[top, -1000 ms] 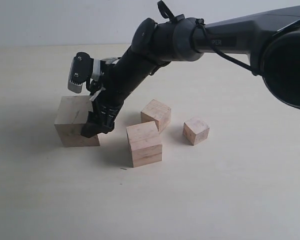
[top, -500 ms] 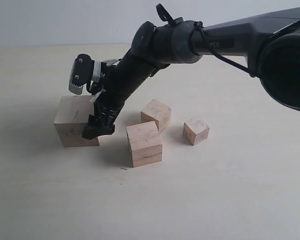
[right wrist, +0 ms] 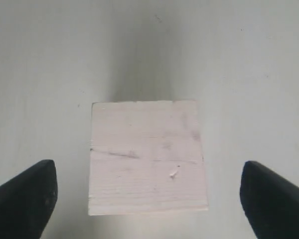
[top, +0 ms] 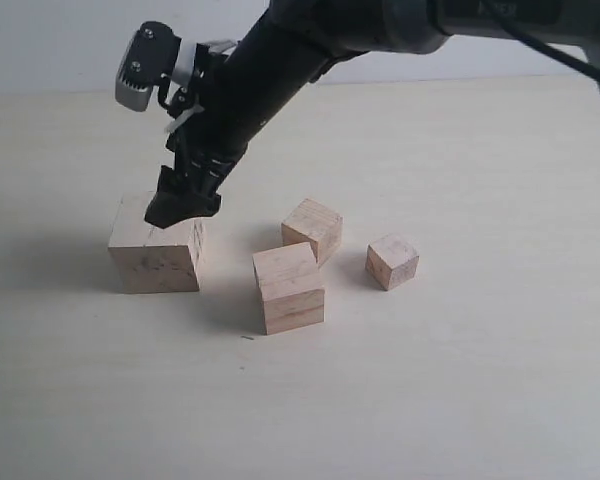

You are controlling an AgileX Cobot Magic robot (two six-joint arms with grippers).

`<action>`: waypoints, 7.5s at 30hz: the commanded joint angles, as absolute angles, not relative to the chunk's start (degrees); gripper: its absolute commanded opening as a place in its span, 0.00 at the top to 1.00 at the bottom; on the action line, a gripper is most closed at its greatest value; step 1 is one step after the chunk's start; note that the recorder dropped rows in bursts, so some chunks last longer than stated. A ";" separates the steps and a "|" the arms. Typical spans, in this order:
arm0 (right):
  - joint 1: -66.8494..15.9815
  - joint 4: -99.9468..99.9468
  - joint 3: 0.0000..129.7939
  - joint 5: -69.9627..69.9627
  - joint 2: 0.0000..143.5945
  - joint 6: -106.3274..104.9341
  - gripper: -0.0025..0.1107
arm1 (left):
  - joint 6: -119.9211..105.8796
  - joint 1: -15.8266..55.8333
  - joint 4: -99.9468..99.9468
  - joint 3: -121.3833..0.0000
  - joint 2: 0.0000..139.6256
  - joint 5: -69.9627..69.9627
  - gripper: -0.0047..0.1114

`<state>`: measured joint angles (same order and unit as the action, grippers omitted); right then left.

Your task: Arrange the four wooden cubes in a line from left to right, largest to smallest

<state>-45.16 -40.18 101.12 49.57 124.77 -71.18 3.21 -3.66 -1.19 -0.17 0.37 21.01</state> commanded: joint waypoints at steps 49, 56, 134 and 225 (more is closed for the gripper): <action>-45.32 -11.61 99.73 69.96 121.86 11.63 0.24 | 3.47 -3.33 -1.10 0.00 0.00 20.34 0.96; -45.32 -12.26 97.78 69.96 116.62 11.75 0.24 | 3.47 -3.33 -1.10 0.00 0.00 20.34 0.96; -46.29 -5.52 93.08 53.89 122.03 -41.46 0.98 | 3.47 -3.33 -1.10 0.00 0.00 20.34 0.96; -44.48 -7.25 106.05 69.96 127.96 -45.01 0.64 | 3.47 -3.33 -1.10 0.00 0.00 20.34 0.96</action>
<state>-44.83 -7.08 107.08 70.01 128.37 -45.17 3.21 -3.66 -1.19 -0.17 0.37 21.01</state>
